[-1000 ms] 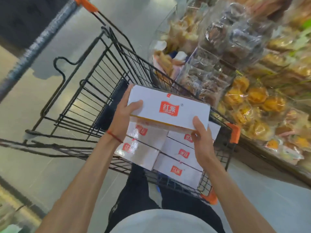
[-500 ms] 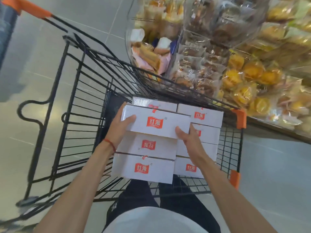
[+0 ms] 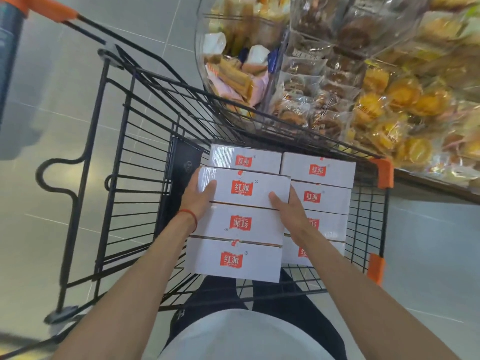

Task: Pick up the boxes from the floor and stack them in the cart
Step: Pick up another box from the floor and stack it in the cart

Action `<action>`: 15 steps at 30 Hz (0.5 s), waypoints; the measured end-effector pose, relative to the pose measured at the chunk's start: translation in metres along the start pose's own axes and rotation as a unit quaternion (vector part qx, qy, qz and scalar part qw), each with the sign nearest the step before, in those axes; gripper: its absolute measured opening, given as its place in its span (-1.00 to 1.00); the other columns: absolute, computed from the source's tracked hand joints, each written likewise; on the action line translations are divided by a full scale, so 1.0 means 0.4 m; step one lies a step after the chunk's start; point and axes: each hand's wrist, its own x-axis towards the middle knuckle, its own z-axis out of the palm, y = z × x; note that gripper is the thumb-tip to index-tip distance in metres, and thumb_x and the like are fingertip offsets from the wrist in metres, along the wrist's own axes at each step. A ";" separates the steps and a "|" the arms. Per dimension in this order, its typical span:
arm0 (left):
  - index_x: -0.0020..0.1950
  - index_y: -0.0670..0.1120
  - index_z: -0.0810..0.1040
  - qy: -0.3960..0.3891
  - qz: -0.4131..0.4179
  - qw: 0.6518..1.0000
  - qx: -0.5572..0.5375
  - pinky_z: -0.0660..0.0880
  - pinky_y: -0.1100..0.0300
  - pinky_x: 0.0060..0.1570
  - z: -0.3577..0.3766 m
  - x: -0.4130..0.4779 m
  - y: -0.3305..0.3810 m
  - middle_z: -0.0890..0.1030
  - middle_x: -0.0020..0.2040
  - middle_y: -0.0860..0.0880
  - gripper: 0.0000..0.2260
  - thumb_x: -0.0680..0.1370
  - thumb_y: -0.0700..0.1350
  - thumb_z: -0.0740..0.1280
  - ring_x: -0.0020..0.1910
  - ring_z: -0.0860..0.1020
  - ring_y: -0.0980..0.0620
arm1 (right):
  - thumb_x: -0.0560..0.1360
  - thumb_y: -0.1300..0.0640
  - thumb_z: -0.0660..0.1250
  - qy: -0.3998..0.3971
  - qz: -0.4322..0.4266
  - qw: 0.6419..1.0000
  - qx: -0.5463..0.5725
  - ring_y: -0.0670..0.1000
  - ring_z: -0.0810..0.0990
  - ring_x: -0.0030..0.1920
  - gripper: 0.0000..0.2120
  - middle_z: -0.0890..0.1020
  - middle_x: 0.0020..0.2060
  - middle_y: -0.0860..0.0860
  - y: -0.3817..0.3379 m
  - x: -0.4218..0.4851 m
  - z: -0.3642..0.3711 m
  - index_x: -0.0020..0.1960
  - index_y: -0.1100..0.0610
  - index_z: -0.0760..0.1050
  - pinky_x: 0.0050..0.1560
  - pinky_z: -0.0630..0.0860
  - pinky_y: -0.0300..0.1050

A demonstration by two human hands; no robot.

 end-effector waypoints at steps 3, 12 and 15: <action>0.35 0.15 0.33 0.013 0.000 1.000 0.006 0.52 0.17 -0.07 0.004 0.001 0.000 0.54 0.11 0.04 -0.73 0.67 -0.02 0.24 0.03 0.58 0.05 | 0.65 -0.04 0.33 0.027 0.000 1.000 -0.003 0.01 0.68 0.14 -0.54 0.61 0.29 -0.03 0.010 0.001 0.001 0.50 -0.10 0.31 0.08 0.70 0.07; 0.40 0.00 0.35 0.098 0.025 0.995 0.022 0.52 0.08 0.12 0.032 -0.049 0.021 0.48 0.15 0.03 -0.60 0.60 -0.20 0.33 0.19 0.52 -0.03 | 0.63 0.02 0.37 0.176 -0.035 0.983 0.028 0.00 0.62 0.21 -0.65 0.60 0.29 -0.04 0.032 -0.059 0.021 0.39 0.05 0.48 0.14 0.66 -0.04; 0.48 -0.03 0.30 0.141 0.077 0.985 0.065 0.42 0.02 0.35 0.073 -0.101 0.017 0.43 0.37 -0.04 -0.50 0.58 -0.20 0.36 0.37 0.42 -0.03 | 0.66 0.11 0.33 0.220 -0.061 0.970 0.087 -0.13 0.59 0.15 -0.76 0.61 0.18 -0.10 0.043 -0.115 0.003 0.31 0.06 0.54 0.07 0.59 -0.27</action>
